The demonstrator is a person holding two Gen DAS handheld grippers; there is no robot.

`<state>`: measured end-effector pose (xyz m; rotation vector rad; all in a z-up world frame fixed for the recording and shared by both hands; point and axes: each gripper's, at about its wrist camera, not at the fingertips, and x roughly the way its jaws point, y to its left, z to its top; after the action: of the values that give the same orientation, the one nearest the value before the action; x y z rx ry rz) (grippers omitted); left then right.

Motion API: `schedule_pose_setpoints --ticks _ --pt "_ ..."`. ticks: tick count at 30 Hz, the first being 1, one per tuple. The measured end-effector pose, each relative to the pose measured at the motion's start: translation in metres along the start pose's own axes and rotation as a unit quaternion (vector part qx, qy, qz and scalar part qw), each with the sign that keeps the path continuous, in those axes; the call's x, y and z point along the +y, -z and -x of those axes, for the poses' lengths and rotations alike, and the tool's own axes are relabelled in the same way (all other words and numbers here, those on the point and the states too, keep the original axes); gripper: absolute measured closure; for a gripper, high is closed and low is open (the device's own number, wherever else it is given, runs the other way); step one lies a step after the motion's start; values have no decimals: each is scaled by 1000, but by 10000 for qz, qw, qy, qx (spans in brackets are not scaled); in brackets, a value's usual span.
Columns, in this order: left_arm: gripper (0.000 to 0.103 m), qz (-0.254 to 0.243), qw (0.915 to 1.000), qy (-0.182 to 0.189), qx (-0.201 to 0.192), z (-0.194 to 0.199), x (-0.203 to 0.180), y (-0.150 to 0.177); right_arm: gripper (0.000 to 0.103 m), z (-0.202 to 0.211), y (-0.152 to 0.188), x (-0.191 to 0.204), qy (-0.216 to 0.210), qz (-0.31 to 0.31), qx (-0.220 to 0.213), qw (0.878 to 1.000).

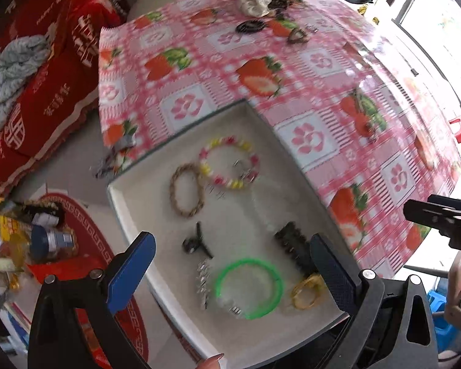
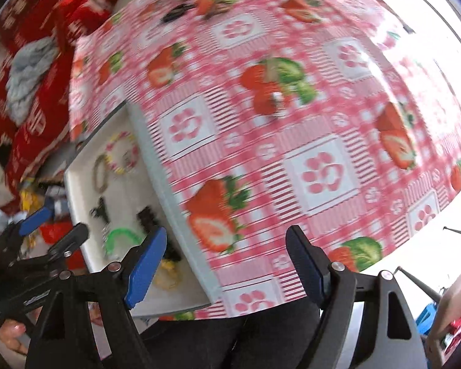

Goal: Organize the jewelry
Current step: 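Withdraw both open tools from the box back over the tablecloth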

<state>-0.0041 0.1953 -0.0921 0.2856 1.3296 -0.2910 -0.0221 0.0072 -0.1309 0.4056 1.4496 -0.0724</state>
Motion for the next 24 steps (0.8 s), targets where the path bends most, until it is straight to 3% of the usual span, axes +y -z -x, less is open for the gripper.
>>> schedule_pose_setpoints --ticks 6,15,21,24 --pt "0 -9 10000 -36 -40 -1 -24 -34 21 -9 -29 -31 194 -272 -29 9994" --pt "0 57 10000 41 0 -19 -52 -85 21 -38 -81 -42 333 -284 -147 9989" --pt "0 120 9999 71 12 -33 -64 -114 32 -61 -100 -38 557 -132 -211 9981" --pt "0 117 9999 117 33 -42 -71 -126 46 -69 -105 -37 610 -92 -227 9978"
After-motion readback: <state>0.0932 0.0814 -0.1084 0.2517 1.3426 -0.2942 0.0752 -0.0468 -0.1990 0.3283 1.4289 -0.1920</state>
